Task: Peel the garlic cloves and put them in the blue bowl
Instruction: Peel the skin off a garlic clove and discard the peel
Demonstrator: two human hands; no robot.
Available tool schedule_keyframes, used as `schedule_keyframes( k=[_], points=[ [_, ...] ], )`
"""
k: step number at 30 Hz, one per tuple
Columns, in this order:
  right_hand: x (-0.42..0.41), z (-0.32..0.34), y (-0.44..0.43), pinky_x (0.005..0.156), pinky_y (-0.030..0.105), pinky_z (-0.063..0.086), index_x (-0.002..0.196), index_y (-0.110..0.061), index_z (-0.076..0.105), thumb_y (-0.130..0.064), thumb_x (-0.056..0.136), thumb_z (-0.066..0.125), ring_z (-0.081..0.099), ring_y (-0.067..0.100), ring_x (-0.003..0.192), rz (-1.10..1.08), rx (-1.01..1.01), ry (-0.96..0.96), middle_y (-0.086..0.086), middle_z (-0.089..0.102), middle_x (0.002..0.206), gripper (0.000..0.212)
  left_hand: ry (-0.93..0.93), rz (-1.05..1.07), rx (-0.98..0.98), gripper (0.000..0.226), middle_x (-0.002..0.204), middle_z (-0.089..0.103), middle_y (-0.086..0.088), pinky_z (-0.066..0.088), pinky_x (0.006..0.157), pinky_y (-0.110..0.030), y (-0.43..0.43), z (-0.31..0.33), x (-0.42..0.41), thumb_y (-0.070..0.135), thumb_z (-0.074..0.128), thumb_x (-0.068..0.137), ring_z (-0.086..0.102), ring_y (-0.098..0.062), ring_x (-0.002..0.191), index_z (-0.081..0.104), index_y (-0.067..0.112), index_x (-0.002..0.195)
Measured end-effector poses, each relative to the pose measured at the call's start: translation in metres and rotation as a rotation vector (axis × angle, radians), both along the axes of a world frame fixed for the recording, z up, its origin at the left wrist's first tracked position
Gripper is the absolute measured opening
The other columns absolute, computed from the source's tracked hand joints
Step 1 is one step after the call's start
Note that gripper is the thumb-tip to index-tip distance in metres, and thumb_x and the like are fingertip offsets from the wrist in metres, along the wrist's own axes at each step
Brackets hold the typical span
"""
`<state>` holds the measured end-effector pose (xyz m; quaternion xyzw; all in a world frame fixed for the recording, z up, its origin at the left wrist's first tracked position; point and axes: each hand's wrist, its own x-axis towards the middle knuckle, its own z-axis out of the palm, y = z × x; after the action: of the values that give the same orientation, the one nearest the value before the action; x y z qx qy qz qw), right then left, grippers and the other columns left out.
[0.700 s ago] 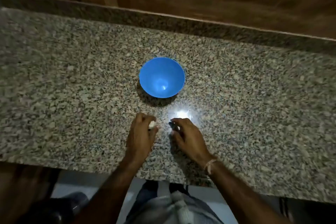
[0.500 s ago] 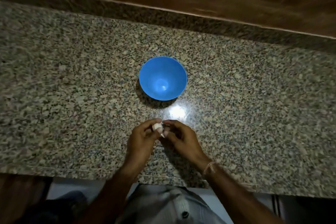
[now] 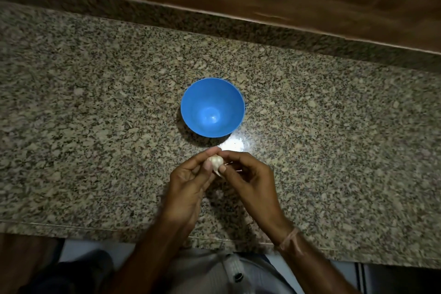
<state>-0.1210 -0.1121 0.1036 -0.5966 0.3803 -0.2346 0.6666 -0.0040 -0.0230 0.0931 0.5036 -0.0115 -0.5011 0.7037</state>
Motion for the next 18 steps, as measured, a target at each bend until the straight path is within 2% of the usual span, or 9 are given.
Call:
schedule_keyframes(
  k=[6,9,14,18],
  points=[
    [-0.018,0.007,-0.028,0.091,0.033,0.061,0.122,-0.009,0.076,-0.002,0.095,0.073,0.074,0.020,0.110,0.059,0.021,-0.069,0.001,0.079,0.115,0.028,-0.046,0.039,0.035,0.031,0.123,0.075,-0.013,0.058,0.086,-0.023,-0.021,0.017,-0.019,0.013,0.065,0.089,0.072,-0.021,0.115,0.073,0.014,0.119],
    [-0.027,0.008,-0.041,0.089,0.032,0.061,0.120,-0.011,0.077,-0.004,0.094,0.075,0.074,0.019,0.108,0.088,-0.012,-0.085,0.001,0.078,0.112,0.027,-0.085,0.042,0.073,0.026,0.121,0.076,-0.013,0.058,0.088,-0.029,-0.030,0.020,-0.029,0.016,0.068,0.088,0.072,-0.022,0.114,0.080,0.023,0.110],
    [-0.034,0.009,-0.058,0.086,0.036,0.062,0.124,-0.016,0.077,-0.008,0.093,0.078,0.075,0.018,0.100,0.122,-0.142,-0.046,-0.004,0.076,0.107,0.031,-0.053,0.117,0.045,0.035,0.120,0.075,-0.018,0.059,0.086,-0.023,-0.044,0.022,-0.044,0.010,0.063,0.089,0.074,-0.023,0.111,0.070,0.006,0.123],
    [-0.039,0.007,-0.067,0.086,0.039,0.063,0.129,-0.016,0.074,-0.015,0.096,0.076,0.074,0.010,0.101,0.187,-0.296,0.035,-0.005,0.076,0.112,0.033,-0.118,0.129,0.087,0.035,0.118,0.076,-0.018,0.059,0.086,-0.024,-0.052,0.022,-0.050,0.009,0.065,0.087,0.074,-0.024,0.110,0.070,0.003,0.122]
  ],
)
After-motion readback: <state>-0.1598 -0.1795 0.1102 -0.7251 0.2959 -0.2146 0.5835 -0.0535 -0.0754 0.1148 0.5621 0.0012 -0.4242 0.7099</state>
